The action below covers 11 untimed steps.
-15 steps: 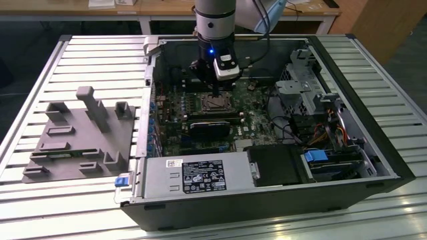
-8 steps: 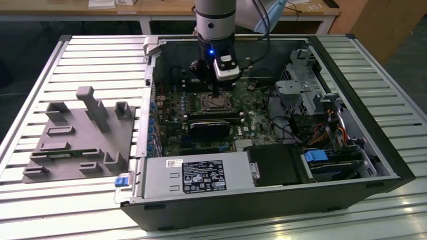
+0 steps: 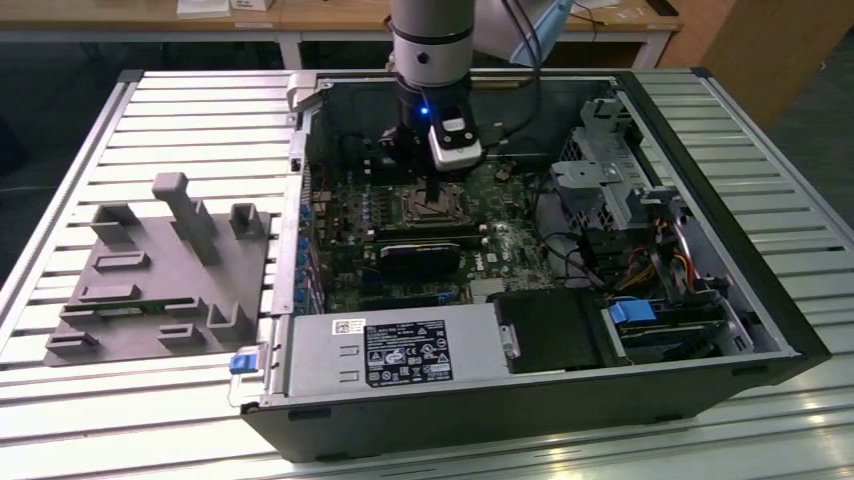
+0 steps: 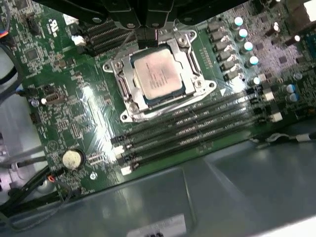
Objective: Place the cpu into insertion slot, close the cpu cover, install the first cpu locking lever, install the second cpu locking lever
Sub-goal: 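Install the second cpu locking lever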
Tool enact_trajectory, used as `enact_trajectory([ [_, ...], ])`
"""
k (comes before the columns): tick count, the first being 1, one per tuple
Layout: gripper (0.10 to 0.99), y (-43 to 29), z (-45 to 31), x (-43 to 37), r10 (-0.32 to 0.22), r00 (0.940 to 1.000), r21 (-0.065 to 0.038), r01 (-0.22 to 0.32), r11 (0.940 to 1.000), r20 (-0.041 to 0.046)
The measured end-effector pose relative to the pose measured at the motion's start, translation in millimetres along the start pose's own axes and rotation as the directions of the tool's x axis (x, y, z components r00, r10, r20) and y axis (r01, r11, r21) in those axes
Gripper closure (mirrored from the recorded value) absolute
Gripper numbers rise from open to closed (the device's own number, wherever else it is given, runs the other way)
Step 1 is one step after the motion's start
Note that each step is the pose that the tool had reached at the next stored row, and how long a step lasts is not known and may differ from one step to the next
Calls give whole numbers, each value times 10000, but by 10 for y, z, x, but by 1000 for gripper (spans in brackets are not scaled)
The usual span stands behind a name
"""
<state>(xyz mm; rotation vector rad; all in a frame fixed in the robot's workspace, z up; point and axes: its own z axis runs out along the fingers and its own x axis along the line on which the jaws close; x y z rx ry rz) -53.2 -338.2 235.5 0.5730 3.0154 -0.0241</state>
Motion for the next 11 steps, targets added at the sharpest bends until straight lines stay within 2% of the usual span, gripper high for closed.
enact_trajectory([
  [11, 984, -109, -5, -50, -3, 10000, -3, 3, 10000, 0],
])
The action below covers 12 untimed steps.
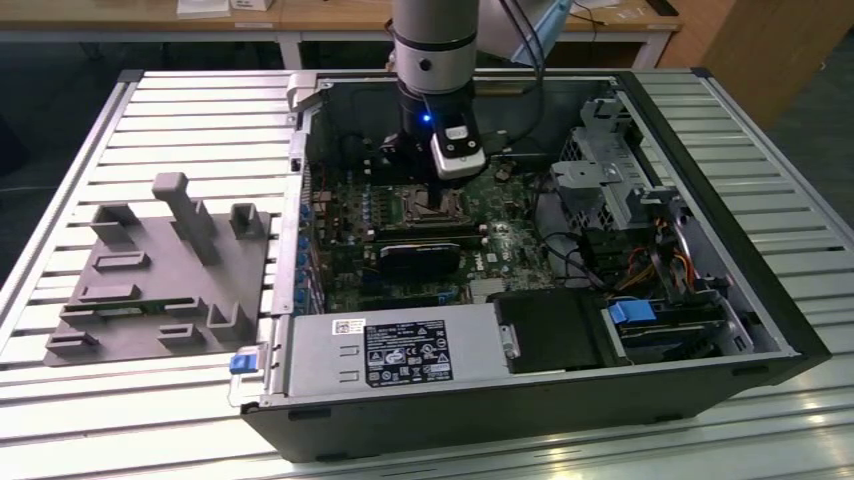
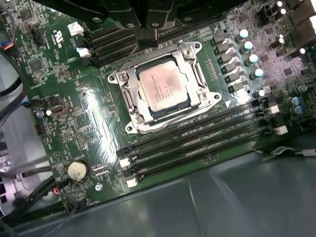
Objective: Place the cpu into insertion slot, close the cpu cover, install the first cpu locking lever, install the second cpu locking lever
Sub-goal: 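Install the second cpu locking lever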
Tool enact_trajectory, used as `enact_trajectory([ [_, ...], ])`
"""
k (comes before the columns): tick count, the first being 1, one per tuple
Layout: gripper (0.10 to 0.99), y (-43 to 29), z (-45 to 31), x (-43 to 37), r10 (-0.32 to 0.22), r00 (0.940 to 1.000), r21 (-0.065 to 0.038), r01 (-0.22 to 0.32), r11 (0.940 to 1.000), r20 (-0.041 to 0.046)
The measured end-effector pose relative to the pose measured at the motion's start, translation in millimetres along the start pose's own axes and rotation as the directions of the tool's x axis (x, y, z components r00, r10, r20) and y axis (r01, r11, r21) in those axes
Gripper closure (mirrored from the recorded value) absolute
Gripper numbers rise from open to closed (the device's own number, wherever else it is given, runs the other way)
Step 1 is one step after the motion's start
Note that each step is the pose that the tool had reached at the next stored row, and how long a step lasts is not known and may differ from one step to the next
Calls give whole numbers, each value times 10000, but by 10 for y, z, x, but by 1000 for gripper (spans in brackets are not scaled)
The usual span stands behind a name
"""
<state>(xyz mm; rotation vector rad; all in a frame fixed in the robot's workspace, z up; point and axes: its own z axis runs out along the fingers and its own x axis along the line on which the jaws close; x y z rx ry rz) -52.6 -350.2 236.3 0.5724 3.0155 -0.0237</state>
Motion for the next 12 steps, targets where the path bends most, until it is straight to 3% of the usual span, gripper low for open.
enact_trajectory([
  [12, 984, -42, 17, -8, -695, 9976, -51, 695, 9976, 2],
])
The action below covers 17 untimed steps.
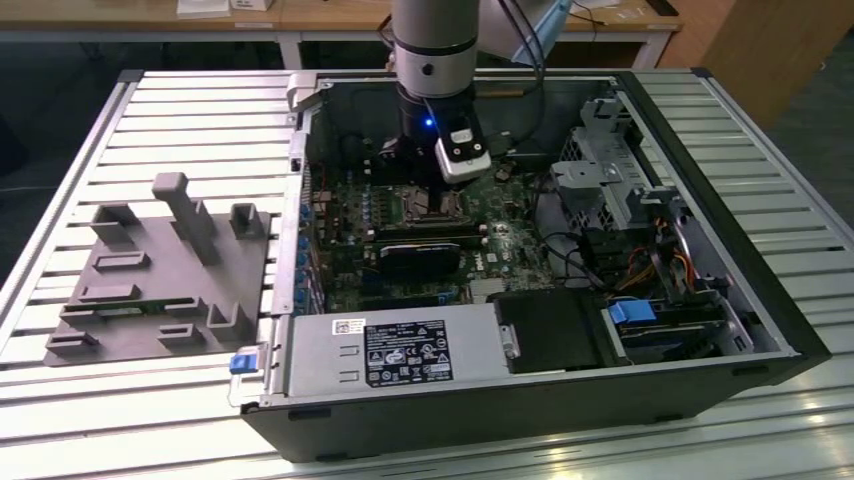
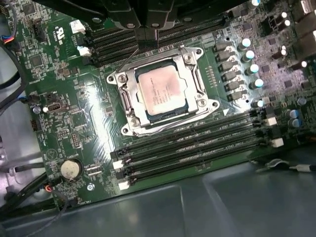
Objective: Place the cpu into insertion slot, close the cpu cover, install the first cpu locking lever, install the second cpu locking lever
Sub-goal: 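Install the second cpu locking lever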
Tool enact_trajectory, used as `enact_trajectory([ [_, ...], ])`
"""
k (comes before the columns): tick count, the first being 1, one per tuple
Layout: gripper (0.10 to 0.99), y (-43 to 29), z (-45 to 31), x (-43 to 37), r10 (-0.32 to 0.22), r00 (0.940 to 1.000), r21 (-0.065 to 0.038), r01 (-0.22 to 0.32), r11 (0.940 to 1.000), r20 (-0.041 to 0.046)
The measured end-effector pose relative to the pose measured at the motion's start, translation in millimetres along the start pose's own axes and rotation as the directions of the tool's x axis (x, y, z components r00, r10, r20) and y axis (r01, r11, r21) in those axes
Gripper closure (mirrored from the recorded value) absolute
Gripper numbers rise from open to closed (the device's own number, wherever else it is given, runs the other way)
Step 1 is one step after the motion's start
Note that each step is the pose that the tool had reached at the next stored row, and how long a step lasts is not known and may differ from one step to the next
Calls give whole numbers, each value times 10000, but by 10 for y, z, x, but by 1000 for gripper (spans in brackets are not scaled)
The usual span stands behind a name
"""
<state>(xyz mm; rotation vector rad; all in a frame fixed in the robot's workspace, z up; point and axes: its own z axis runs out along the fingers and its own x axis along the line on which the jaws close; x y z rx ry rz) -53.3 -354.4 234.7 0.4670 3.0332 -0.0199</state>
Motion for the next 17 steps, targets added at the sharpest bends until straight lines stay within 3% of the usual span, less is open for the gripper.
enact_trajectory([
  [6, 984, -84, 12, 25, -106, 9999, -43, 106, 9999, -11],
  [7, 984, -94, 15, 31, -114, 9999, -90, 114, 9999, -25],
  [12, 984, -126, 35, 56, -132, 9998, -511, 124, 9986, -151],
  [17, 984, -179, 51, 61, -165, 9997, -682, 151, 9976, -202],
])
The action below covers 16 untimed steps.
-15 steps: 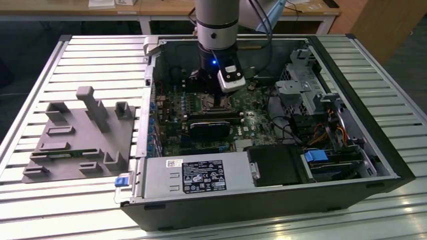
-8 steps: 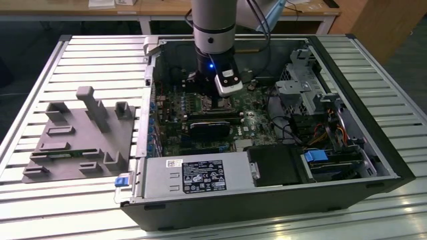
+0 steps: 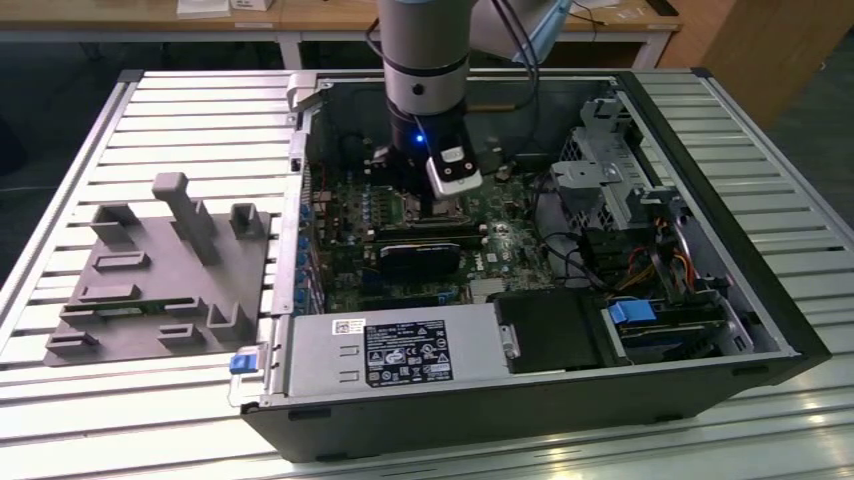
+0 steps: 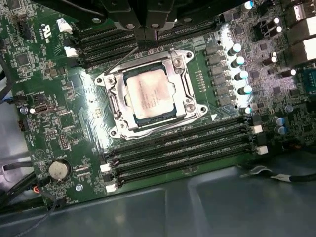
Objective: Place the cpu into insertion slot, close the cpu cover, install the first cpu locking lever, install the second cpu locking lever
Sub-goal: 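Install the second cpu locking lever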
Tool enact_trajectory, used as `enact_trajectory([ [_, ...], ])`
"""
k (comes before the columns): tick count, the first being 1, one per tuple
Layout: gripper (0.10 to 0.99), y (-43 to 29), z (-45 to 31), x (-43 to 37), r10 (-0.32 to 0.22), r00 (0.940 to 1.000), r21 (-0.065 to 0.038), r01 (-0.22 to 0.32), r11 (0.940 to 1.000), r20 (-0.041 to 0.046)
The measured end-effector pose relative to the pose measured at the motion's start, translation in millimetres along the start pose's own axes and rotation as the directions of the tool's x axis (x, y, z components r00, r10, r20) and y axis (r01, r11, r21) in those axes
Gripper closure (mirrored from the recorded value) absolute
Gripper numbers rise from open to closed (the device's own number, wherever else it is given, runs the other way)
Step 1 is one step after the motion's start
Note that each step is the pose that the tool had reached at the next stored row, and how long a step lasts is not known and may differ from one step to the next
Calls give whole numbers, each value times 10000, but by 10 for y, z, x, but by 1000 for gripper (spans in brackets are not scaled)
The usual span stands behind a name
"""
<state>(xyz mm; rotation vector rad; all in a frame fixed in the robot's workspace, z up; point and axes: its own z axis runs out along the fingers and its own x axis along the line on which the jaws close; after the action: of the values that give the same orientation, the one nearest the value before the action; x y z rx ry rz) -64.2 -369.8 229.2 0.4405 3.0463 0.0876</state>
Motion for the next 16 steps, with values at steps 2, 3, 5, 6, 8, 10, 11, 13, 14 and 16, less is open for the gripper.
enact_trajectory([
  [2, 984, -16, 6, 2, -15, 10000, -91, 14, 10000, -28],
  [3, 984, -22, 10, 5, -24, 10000, -146, 24, 9999, -45],
  [5, 984, -35, 21, 9, -52, 10000, -255, 50, 9997, -78],
  [6, 984, -43, 28, 11, -65, 9999, -297, 63, 9995, -90],
  [8, 984, -60, 41, 12, -90, 9999, -369, 86, 9993, -113],
  [10, 984, -77, 54, 14, -127, 9998, -442, 121, 9990, -134],
  [11, 984, -81, 57, 15, -169, 9998, -463, 162, 9988, -143],
  [13, 984, -85, 63, 17, -288, 9994, -529, 279, 9982, -166],
  [14, 984, -87, 67, 19, -350, 9992, -570, 340, 9978, -181],
  [16, 984, -93, 75, 23, -450, 9988, -651, 436, 9969, -206],
])
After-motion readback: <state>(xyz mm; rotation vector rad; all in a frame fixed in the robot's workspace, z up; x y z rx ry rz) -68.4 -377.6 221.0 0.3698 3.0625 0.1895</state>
